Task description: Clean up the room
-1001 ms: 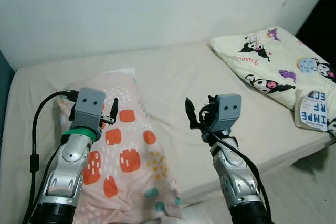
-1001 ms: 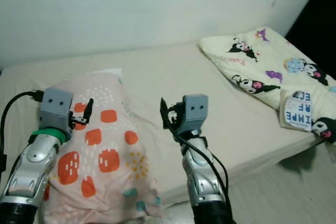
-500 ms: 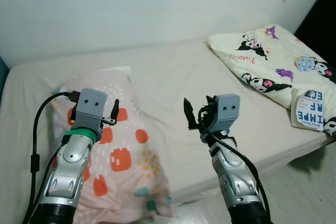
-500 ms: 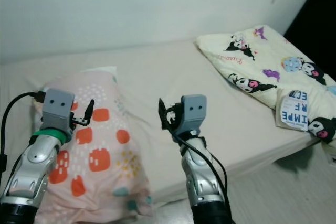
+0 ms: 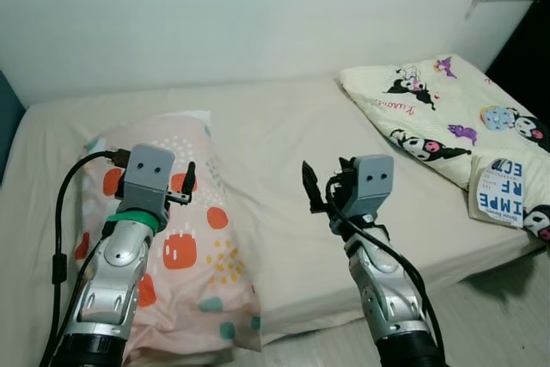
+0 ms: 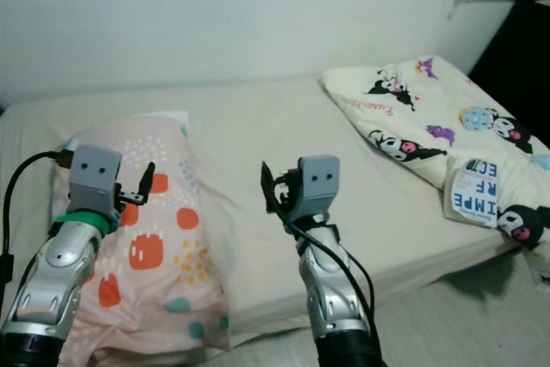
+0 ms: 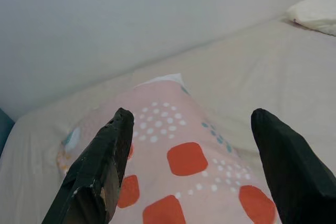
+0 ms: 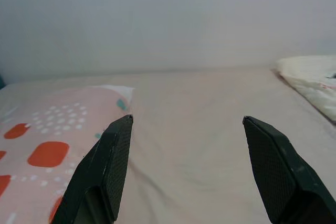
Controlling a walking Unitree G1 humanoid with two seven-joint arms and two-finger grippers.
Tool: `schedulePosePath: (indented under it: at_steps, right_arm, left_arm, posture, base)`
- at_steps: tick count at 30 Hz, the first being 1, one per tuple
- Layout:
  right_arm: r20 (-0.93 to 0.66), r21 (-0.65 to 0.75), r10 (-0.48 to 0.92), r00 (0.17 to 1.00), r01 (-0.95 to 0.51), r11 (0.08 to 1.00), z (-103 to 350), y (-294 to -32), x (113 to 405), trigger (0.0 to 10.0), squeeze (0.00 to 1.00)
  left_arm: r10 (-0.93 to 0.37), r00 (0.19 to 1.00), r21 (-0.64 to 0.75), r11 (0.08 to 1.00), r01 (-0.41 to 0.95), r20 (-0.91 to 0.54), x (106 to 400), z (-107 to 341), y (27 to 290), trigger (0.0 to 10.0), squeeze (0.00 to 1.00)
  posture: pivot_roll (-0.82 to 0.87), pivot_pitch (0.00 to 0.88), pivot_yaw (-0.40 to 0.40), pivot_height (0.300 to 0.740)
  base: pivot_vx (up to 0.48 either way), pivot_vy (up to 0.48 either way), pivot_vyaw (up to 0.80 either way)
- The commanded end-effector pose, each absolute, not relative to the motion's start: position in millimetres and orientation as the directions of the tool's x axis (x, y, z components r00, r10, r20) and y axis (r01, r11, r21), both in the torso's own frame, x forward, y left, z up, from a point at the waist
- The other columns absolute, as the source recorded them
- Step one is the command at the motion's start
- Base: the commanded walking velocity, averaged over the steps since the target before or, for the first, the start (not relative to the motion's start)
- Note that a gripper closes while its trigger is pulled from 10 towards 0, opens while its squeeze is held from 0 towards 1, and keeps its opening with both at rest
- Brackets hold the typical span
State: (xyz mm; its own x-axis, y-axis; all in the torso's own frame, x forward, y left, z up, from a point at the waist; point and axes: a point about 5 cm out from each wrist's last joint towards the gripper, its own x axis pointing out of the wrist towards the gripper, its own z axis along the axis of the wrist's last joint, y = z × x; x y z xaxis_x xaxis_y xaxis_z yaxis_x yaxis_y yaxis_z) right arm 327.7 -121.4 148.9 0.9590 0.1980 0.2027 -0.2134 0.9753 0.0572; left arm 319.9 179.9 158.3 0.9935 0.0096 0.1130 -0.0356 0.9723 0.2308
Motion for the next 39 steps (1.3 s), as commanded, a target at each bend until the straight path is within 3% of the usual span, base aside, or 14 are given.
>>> schedulePosePath:
  at_steps: [1,16,33,39]
  right_arm:
    - [0.185,0.059,0.194,0.963,-0.208,0.976,143.7,-123.5,326.1,10.0,0.00]
    - [0.188,0.054,0.197,0.962,-0.210,0.976,144.6,-123.9,326.5,10.0,0.00]
    - [0.187,0.052,0.199,0.962,-0.212,0.976,144.7,-123.6,326.8,10.0,0.00]
    - [0.188,0.054,0.196,0.962,-0.210,0.976,144.6,-123.7,326.7,10.0,0.00]
  left_arm:
    - [0.017,0.996,0.225,0.974,-0.037,0.089,319.7,152.5,181.5,10.0,0.00]
    - [0.014,0.996,0.226,0.974,-0.035,0.092,320.2,152.5,180.9,10.0,0.00]
    - [0.008,0.995,0.224,0.974,-0.031,0.103,320.2,154.0,181.3,10.0,0.00]
    - [0.025,0.995,0.193,0.980,-0.044,0.099,321.0,153.4,183.1,10.0,0.00]
  posture:
    - [0.04,0.081,-0.013,0.740]
    - [0.04,0.076,-0.015,0.740]
    - [0.04,0.078,-0.015,0.740]
    - [0.04,0.077,-0.013,0.740]
  base:
    - [0.000,0.000,0.00]
    - [0.000,0.000,0.00]
    - [0.000,-0.416,0.00]
    - [0.000,0.000,0.00]
